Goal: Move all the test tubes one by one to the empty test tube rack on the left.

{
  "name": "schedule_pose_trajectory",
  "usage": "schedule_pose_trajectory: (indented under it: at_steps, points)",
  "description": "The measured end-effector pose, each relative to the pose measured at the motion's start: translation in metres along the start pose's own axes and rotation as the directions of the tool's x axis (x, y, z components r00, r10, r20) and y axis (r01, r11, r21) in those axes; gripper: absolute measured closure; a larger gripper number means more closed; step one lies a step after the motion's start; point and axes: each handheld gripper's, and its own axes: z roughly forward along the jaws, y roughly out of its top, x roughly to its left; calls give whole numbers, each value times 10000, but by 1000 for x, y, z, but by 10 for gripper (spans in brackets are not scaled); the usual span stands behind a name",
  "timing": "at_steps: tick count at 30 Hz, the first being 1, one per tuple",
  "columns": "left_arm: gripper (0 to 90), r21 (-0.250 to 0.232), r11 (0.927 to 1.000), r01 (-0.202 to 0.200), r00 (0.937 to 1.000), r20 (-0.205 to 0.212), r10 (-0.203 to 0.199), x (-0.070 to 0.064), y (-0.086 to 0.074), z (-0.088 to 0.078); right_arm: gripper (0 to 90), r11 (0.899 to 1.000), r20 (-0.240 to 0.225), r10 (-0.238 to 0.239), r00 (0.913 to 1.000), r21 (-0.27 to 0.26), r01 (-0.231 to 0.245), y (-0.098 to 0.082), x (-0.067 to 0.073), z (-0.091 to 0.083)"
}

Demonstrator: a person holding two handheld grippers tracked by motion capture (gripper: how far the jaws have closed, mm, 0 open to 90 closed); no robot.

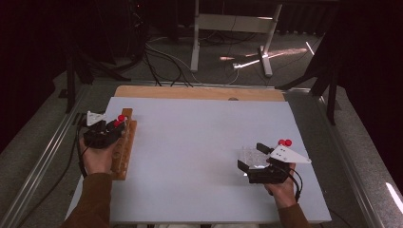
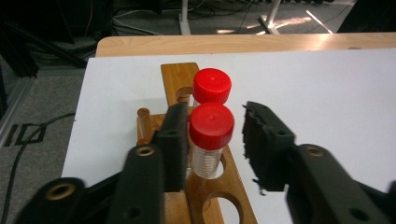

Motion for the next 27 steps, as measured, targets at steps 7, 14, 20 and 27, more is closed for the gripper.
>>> schedule_pose_trajectory:
  at_steps: [7, 14, 20, 27]
  points:
    - [313, -505, 9986, 129, 9999, 48, -127, -2, -2, -8, 0, 9996, 249, -233, 9994, -132, 237, 5, -1, -4]
    - [95, -1028, 9934, 508, 9985, 277, -482, -4, -6, -18, 0, 9991, 742, -299, 9968, -264, 319, 12, -9, -14]
    - [19, -1207, 9894, 808, 9964, 343, -772, -8, -13, -23, 1, 9978, 1451, -414, 9886, -452, 484, 20, -20, -28]
    - [6, -1418, 9874, 697, 9960, 654, -609, -17, -20, -28, 19, 9964, 2329, -126, 9724, -782, 316, 28, -38, -49]
